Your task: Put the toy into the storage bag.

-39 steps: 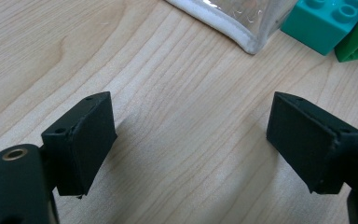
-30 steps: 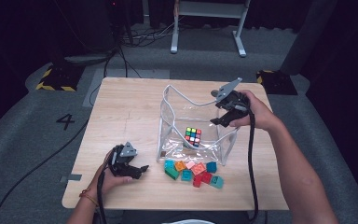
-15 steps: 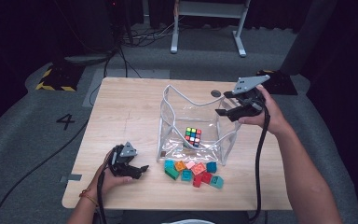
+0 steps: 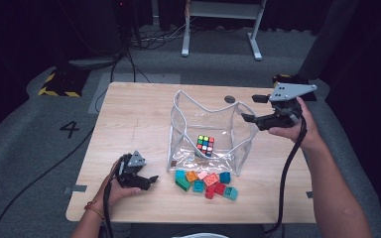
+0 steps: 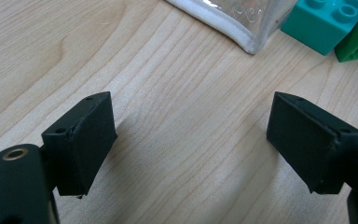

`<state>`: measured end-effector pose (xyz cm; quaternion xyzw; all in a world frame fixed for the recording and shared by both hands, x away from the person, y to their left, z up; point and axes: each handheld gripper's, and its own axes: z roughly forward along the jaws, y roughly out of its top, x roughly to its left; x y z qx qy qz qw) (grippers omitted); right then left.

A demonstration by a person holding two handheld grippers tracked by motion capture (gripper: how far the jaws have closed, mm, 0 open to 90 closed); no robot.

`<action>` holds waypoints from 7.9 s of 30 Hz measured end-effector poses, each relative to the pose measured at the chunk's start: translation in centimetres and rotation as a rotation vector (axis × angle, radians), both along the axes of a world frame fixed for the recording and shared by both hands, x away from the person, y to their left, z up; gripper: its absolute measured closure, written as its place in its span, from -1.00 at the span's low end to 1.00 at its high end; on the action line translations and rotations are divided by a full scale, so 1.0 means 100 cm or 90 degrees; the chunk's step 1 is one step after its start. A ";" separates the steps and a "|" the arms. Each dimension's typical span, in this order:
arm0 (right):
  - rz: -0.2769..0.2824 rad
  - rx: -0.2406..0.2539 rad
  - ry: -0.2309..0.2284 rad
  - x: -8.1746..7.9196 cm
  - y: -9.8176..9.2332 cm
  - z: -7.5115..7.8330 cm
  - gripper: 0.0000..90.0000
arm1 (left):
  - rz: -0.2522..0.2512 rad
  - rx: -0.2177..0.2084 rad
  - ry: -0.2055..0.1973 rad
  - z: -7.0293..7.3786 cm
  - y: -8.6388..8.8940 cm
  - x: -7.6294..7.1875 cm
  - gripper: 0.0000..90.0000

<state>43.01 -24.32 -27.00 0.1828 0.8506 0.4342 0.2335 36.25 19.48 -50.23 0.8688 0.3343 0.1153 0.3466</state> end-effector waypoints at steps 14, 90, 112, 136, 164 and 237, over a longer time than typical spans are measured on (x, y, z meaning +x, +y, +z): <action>-0.003 0.028 -0.018 -0.026 -0.025 -0.003 -0.34 | 0.000 0.000 0.000 0.000 0.000 0.000 -0.65; 0.093 -0.023 0.174 -0.113 0.004 -0.233 -0.10 | -0.002 -0.002 0.001 0.000 0.000 0.000 -0.65; -0.016 0.004 0.161 -0.097 -0.051 -0.231 0.32 | 0.001 -0.004 0.002 0.000 0.000 0.000 -0.65; -0.136 0.077 0.108 -0.045 -0.099 -0.196 0.32 | 0.001 -0.004 0.001 0.000 0.000 0.000 -0.65; -0.123 0.144 0.021 0.028 -0.085 -0.077 0.32 | 0.001 -0.004 0.002 0.000 0.000 0.000 -0.65; 0.122 -0.485 0.283 0.064 0.076 -0.074 0.32 | -0.003 -0.003 0.004 0.000 0.000 0.000 -0.66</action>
